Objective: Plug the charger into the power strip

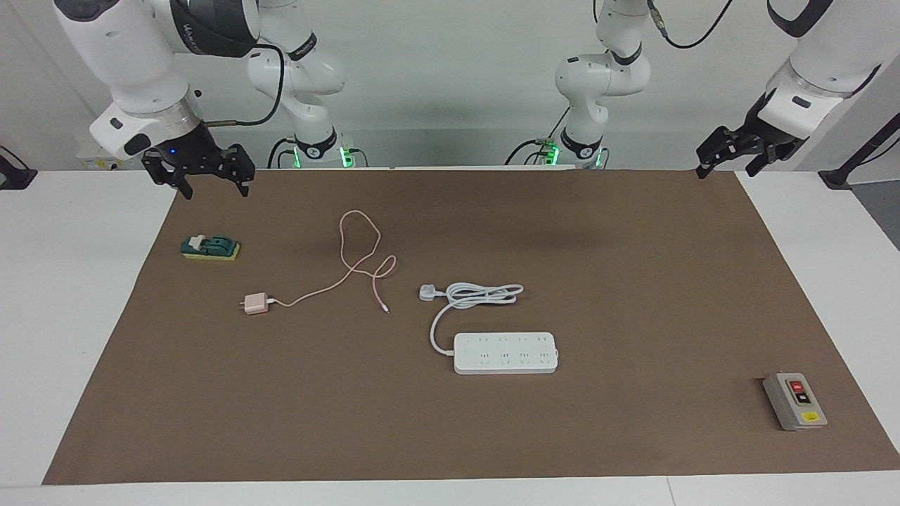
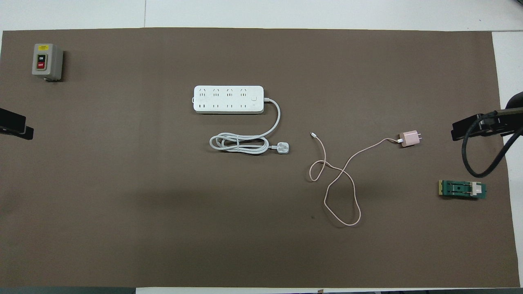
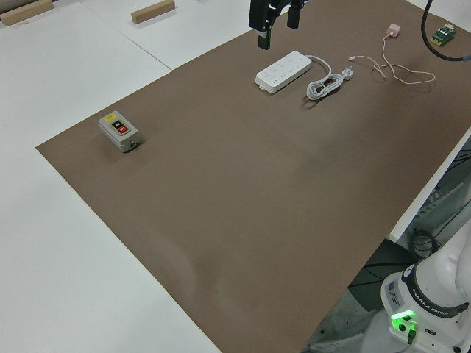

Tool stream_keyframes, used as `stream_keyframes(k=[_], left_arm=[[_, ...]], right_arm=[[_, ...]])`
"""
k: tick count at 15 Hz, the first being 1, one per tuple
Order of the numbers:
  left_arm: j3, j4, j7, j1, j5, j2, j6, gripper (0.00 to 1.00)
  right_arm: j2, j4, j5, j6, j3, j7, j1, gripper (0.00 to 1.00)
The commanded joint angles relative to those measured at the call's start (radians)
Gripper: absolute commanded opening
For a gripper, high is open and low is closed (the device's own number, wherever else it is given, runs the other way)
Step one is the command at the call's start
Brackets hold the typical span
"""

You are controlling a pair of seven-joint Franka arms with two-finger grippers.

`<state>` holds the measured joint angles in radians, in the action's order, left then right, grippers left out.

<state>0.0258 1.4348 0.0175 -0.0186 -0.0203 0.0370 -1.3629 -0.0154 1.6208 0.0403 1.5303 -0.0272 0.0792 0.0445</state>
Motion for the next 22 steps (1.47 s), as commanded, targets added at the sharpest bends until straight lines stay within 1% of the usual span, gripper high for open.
stream_keyframes(k=[1,10,12,13,17,19,20,22], left_arm=[[0.003,0.016,0.007,0.002,0.003,-0.022,-0.001,1.0],[0.002,0.019,0.007,0.002,0.003,-0.022,-0.001,1.0],[0.002,0.018,0.007,0.002,0.003,-0.022,-0.002,1.0],[0.003,0.019,0.007,0.002,0.003,-0.022,-0.002,1.0],[0.003,0.019,0.007,0.002,0.003,-0.022,-0.002,1.0],[0.002,0.019,0.007,0.002,0.003,-0.022,-0.002,1.0],[0.003,0.019,0.007,0.002,0.003,-0.022,-0.002,1.0],[0.003,0.019,0.007,0.002,0.003,-0.022,-0.002,1.0]], right_arm=[[0.008,-0.018,-0.019,-0.006,0.001,-0.009,0.001,1.0],[-0.006,-0.01,-0.022,-0.004,0.001,0.0,0.003,1.0],[-0.003,-0.012,-0.065,0.007,0.012,0.001,0.018,1.0],[-0.003,-0.01,-0.074,0.017,0.015,0.002,0.037,1.0],[0.012,0.008,-0.085,-0.002,0.015,-0.003,0.153,1.0],[0.049,0.017,-0.117,-0.004,0.015,-0.007,0.219,1.0],[0.066,0.02,-0.134,-0.004,0.015,-0.034,0.244,1.0],[0.109,0.021,-0.151,0.004,0.015,-0.163,0.265,1.0]])
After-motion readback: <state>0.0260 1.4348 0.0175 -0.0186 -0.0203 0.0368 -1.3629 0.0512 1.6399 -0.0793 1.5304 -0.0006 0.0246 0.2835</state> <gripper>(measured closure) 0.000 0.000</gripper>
